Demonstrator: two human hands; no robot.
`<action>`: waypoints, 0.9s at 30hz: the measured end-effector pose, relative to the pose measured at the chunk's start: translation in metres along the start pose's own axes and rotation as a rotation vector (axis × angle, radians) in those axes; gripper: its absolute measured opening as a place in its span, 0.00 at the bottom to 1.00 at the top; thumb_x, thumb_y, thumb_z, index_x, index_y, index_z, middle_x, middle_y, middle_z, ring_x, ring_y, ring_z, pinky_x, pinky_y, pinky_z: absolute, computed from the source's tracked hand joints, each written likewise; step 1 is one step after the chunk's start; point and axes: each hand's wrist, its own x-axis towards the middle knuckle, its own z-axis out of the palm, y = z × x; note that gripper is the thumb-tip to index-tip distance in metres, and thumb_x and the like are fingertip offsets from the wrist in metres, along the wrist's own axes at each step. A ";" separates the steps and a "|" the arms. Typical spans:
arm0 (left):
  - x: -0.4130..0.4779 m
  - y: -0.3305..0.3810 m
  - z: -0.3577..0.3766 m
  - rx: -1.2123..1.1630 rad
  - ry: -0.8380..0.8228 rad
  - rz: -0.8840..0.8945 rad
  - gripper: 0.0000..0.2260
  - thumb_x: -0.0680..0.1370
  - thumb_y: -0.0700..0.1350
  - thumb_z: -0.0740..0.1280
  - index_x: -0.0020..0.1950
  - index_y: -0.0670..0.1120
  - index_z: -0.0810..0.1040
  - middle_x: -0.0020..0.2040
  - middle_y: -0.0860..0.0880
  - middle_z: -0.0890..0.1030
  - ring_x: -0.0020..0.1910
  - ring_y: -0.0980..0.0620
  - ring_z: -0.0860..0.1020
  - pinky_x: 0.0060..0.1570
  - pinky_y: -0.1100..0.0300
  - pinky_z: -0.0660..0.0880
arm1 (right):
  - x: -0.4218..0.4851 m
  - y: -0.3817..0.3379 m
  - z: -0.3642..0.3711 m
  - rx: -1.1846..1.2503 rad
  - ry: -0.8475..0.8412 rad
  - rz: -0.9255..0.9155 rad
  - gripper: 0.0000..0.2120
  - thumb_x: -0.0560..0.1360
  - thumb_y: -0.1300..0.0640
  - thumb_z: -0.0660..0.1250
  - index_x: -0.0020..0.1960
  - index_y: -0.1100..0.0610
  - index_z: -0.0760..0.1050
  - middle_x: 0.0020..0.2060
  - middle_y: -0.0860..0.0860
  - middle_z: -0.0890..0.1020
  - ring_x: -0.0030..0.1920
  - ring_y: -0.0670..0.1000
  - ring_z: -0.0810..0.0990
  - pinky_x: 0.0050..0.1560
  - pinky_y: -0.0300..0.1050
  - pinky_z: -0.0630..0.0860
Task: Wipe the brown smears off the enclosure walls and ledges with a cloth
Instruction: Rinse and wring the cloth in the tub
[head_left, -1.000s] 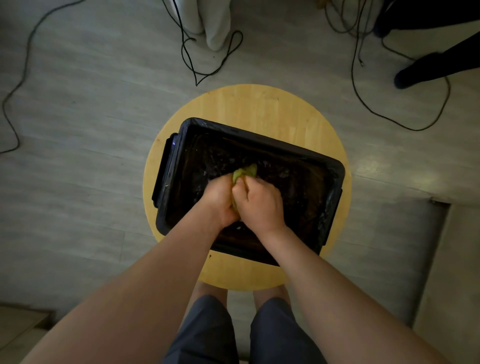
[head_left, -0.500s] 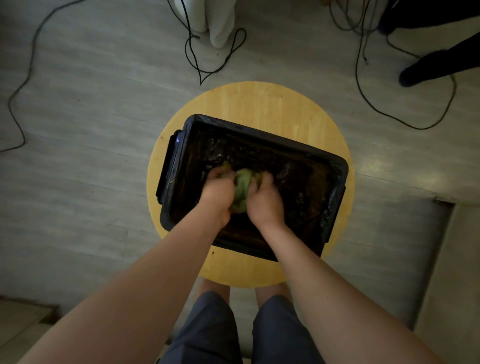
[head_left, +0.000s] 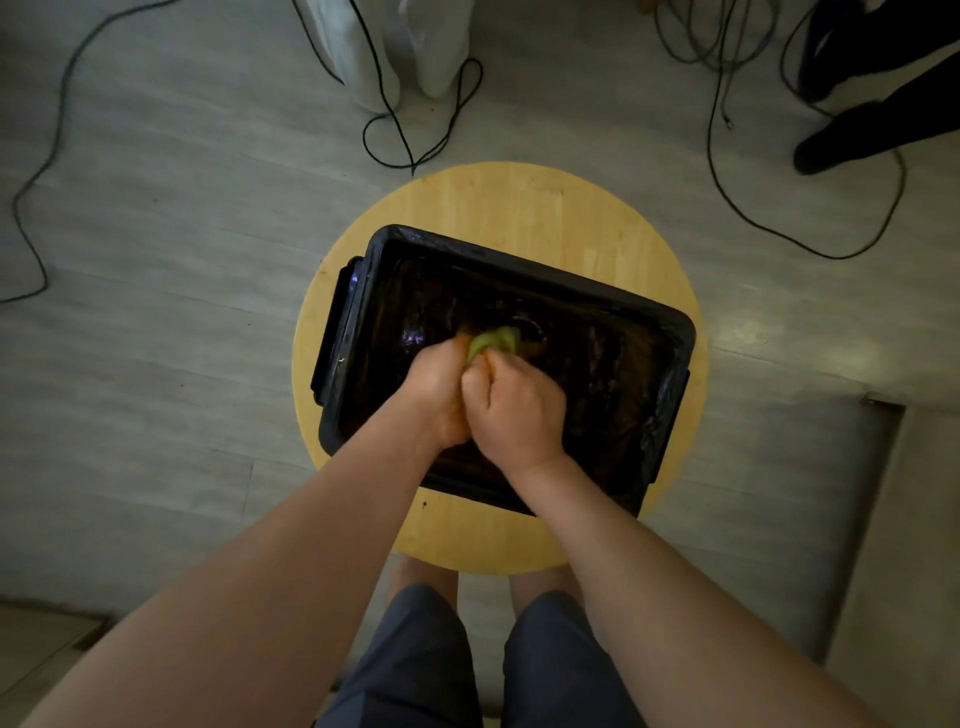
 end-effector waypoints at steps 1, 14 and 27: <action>-0.002 0.000 0.002 -0.003 0.006 0.008 0.14 0.84 0.41 0.61 0.44 0.39 0.82 0.39 0.42 0.82 0.38 0.47 0.83 0.47 0.52 0.82 | 0.003 0.007 0.001 -0.086 -0.019 -0.025 0.21 0.81 0.49 0.52 0.36 0.56 0.75 0.29 0.52 0.78 0.26 0.53 0.75 0.24 0.44 0.70; 0.005 -0.009 -0.028 0.498 0.223 0.283 0.30 0.75 0.54 0.76 0.70 0.63 0.63 0.67 0.47 0.70 0.61 0.44 0.77 0.55 0.44 0.83 | 0.005 0.039 -0.024 0.123 -0.156 0.648 0.27 0.83 0.46 0.62 0.78 0.47 0.56 0.66 0.55 0.74 0.51 0.56 0.79 0.43 0.48 0.76; -0.012 0.026 -0.019 1.552 -0.037 0.358 0.44 0.72 0.43 0.78 0.81 0.54 0.55 0.54 0.48 0.75 0.49 0.48 0.76 0.48 0.55 0.76 | 0.023 0.033 -0.088 0.191 -0.725 0.588 0.31 0.76 0.49 0.74 0.69 0.42 0.58 0.48 0.50 0.78 0.41 0.49 0.80 0.33 0.41 0.72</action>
